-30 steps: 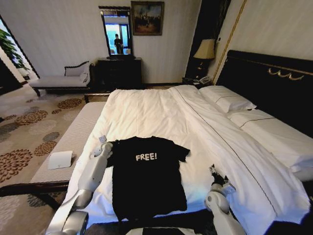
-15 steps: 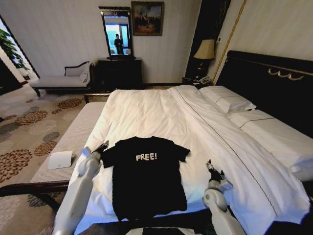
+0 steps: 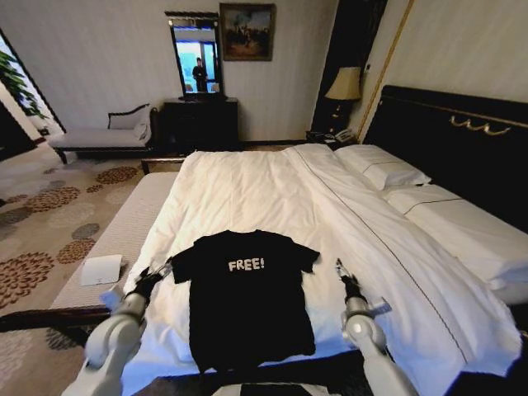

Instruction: Fold the clothes on the bed.

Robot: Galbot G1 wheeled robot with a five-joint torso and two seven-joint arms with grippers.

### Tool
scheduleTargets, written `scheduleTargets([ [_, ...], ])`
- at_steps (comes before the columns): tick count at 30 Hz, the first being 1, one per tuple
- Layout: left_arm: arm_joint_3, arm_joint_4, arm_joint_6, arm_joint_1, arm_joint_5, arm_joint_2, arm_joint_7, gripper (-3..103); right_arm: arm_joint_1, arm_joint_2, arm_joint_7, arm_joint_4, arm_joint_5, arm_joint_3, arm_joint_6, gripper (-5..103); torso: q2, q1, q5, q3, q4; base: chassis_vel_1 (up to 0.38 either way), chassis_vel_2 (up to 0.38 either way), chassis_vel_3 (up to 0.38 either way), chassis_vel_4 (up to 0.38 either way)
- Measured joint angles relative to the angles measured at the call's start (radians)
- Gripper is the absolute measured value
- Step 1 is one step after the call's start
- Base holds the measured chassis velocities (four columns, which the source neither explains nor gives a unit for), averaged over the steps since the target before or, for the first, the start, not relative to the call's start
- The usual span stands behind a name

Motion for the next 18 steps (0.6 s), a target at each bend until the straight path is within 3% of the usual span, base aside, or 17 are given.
scheduleTargets([
  [4,-0.048,-0.087,-0.010,0.080,0.008,-0.069,0.003,100,0.110,-0.040,-0.052,-0.134,0.078,-0.042,-0.057,100,0.000,0.000,0.0004,0.000,-0.0001,0.000,0.000,0.000,0.000],
  [10,-0.059,-0.119,-0.012,0.120,0.030,-0.108,0.004,100,0.255,-0.025,-0.060,-0.258,0.145,-0.069,-0.073,100,0.000,0.000,-0.0001,0.000,0.0000,0.000,0.000,0.000,0.000],
  [18,-0.078,-0.126,-0.014,0.133,0.024,-0.105,-0.011,100,0.340,0.008,-0.043,-0.322,0.166,-0.081,-0.076,100,0.000,0.000,-0.0002,0.000,0.0000,0.000,0.000,0.000,0.000],
])
